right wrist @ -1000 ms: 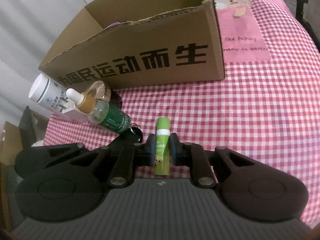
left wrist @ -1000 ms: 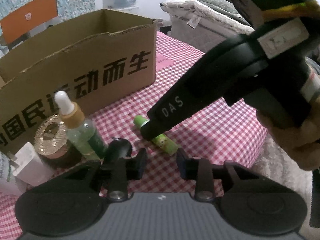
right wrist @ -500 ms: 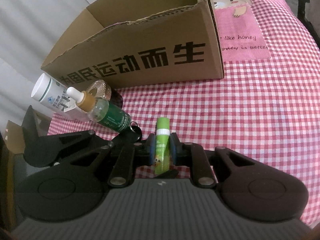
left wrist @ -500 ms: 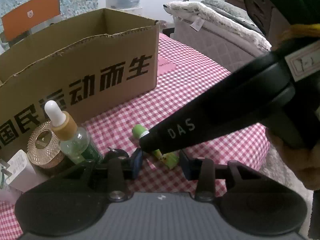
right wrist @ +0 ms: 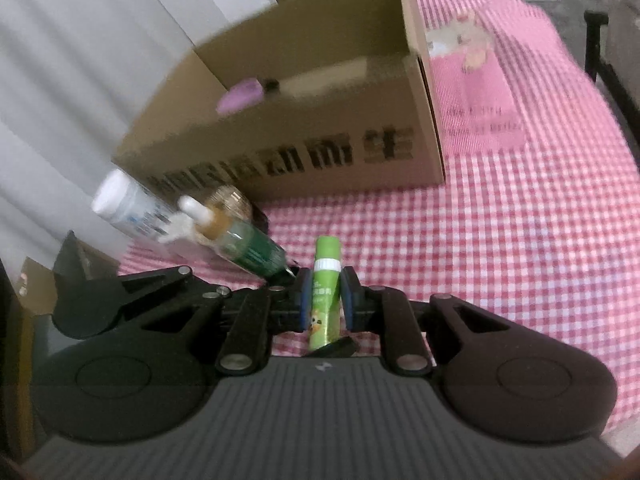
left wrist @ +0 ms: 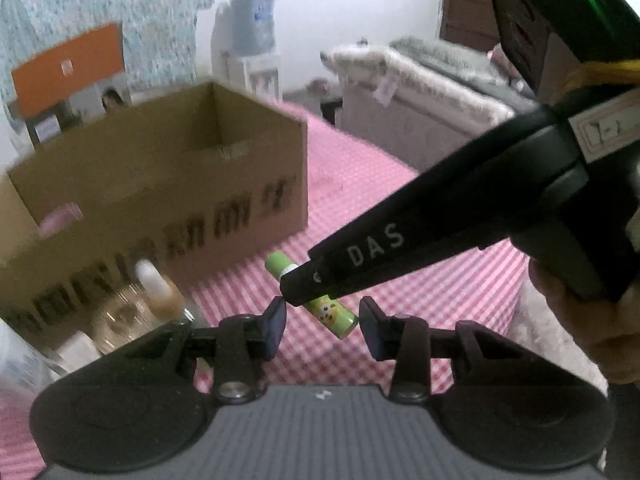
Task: Organize rigid objects
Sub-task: 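Carry the green lip balm into the box with the right gripper and release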
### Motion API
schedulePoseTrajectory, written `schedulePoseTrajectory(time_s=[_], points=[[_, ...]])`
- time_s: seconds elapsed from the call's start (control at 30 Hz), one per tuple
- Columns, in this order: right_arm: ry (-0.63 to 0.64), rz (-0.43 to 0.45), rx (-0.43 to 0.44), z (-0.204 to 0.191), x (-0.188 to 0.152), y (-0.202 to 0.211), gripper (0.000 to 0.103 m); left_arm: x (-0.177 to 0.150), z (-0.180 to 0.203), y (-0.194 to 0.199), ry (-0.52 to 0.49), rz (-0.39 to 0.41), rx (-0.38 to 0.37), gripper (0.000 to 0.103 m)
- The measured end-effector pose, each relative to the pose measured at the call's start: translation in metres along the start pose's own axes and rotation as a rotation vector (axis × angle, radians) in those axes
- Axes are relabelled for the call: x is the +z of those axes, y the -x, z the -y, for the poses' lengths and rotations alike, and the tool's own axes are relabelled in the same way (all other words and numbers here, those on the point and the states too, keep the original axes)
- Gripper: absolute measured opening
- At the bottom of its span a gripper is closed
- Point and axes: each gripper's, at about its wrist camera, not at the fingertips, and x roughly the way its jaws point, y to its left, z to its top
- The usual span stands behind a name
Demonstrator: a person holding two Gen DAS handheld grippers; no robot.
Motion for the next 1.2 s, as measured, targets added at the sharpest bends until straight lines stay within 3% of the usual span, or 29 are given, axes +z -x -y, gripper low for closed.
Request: schedulePoseTrajectory(time_s=[0.27, 0.47, 0.63, 0.83, 1.0, 1.2], points=[[0.139, 0.182, 0.046, -0.054, 0.038, 0.057, 0.015, 0.046, -0.029, 0.062, 0.019, 0.153, 0.072, 0.041], [0.233, 0.228, 0.105, -0.09, 0.093, 0.057, 0.015, 0.086, -0.076, 0.072, 0.072, 0.153, 0.116, 0.041], [0.219, 0.139, 0.159, -0.097, 0.154, 0.016, 0.015, 0.112, -0.13, 0.043, 0.147, 0.053, 0.117, 0.041], [0.139, -0.031, 0.155, -0.085, 0.214, -0.068, 0.015, 0.125, -0.193, -0.018, 0.262, -0.117, 0.083, 0.04], [0.065, -0.158, 0.141, -0.063, 0.231, -0.132, 0.015, 0.121, -0.224, -0.072, 0.312, -0.242, 0.079, 0.039], [0.025, -0.246, 0.125, -0.049, 0.239, -0.184, 0.015, 0.119, -0.242, -0.112, 0.332, -0.331, 0.103, 0.04]])
